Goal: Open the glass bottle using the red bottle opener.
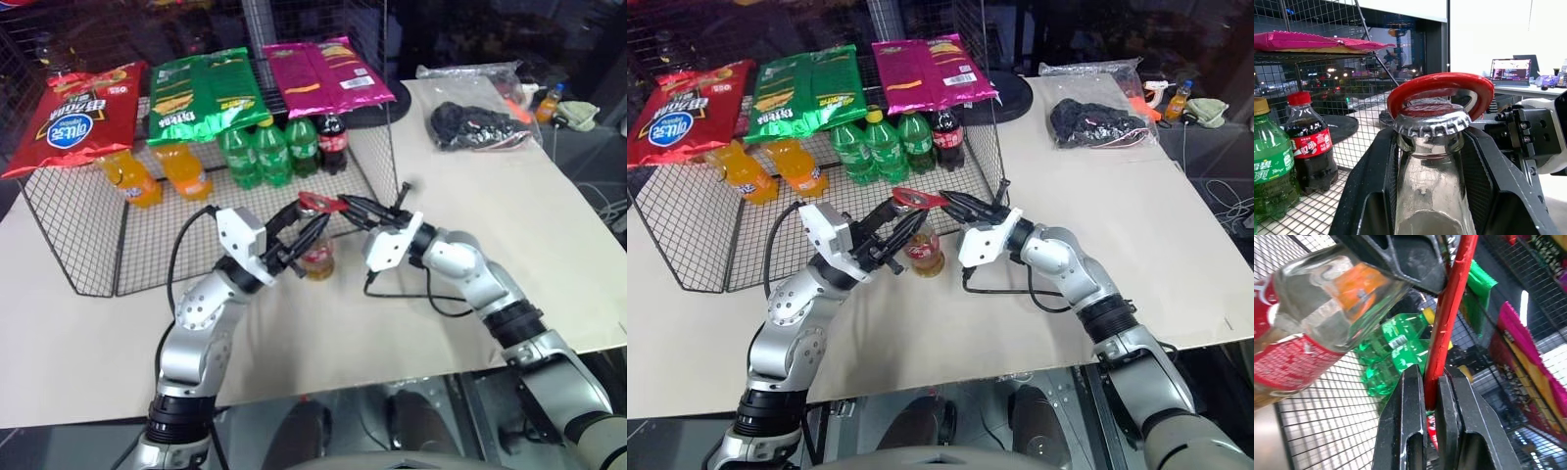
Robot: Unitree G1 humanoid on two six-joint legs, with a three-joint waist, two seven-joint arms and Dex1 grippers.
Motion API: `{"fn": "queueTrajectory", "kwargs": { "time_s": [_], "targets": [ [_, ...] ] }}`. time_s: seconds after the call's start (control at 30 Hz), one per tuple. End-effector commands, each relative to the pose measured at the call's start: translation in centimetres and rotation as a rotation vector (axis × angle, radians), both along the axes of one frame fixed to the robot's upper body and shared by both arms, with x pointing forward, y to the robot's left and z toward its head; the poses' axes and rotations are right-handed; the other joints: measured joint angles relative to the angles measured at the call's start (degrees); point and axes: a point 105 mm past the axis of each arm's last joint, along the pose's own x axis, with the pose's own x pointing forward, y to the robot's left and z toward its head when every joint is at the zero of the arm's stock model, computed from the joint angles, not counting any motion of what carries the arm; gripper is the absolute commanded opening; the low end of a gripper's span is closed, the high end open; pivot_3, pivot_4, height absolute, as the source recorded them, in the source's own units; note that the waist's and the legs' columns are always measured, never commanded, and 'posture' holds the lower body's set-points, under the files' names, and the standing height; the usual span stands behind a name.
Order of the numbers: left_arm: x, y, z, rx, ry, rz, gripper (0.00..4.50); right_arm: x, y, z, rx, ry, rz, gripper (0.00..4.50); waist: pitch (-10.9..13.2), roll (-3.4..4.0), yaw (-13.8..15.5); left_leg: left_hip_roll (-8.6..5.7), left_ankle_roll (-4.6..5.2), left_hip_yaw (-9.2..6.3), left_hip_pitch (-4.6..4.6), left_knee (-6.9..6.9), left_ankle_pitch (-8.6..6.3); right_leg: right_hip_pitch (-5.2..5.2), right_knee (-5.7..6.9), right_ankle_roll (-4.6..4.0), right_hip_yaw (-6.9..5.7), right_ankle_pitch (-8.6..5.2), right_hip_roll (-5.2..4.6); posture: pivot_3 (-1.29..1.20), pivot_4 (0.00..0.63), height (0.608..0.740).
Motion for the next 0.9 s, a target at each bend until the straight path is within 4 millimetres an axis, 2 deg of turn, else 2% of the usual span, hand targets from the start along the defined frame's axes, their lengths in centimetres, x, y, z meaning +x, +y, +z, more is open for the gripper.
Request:
{"fn": "queueTrajectory", "kwargs": {
  "time_s": [0.03, 0.17, 0.4, 0.7, 0.9],
  "targets": [
    [0.3, -0.8, -1.4, 0.045, 0.063, -0.009, 1.29, -2.8, 2.9, -3.7, -0.188, 0.033, 0.156, 0.00, 0.00, 0.00, 0.00, 0.00, 0.00, 0.00, 0.05, -0.01, 0.00, 0.06, -0.01, 0.00, 0.00, 0.00, 0.00, 0.00, 0.150, 0.740],
    [0.4, -0.9, -1.3, 0.046, 0.063, -0.010, 1.29, -2.4, 3.1, -3.4, -0.194, 0.001, 0.135, 0.00, 0.01, 0.00, 0.00, 0.00, 0.03, 0.00, 0.49, -0.09, -0.02, 0.51, -0.09, -0.01, 0.00, -0.01, 0.01, 0.00, 0.150, 0.740],
    [0.4, -1.0, -1.3, 0.047, 0.064, -0.010, 1.29, -1.4, 3.5, -1.7, -0.166, -0.060, 0.089, 0.00, 0.01, 0.00, -0.01, 0.05, 0.19, 0.00, 0.57, -0.09, -0.11, 0.56, -0.06, -0.01, 0.01, -0.01, 0.08, 0.00, 0.150, 0.740],
    [0.3, -1.0, -1.4, 0.050, 0.067, -0.005, 1.29, -1.8, 4.1, -1.3, -0.155, -0.069, 0.117, 0.00, 0.01, 0.00, -0.01, 0.07, 0.03, 0.00, 0.57, -0.09, -0.02, 0.56, -0.06, -0.01, 0.03, -0.01, 0.10, 0.00, 0.150, 0.740],
    [0.2, -0.8, -1.3, 0.044, 0.067, -0.004, 1.29, -1.1, 2.6, 1.2, 0.109, 0.015, 0.061, 0.00, 0.05, 0.01, 0.01, 0.08, 0.03, -0.02, 0.54, -0.10, -0.02, 0.55, -0.07, -0.01, 0.02, -0.01, 0.10, 0.00, 0.150, 0.740]
  ]
}}
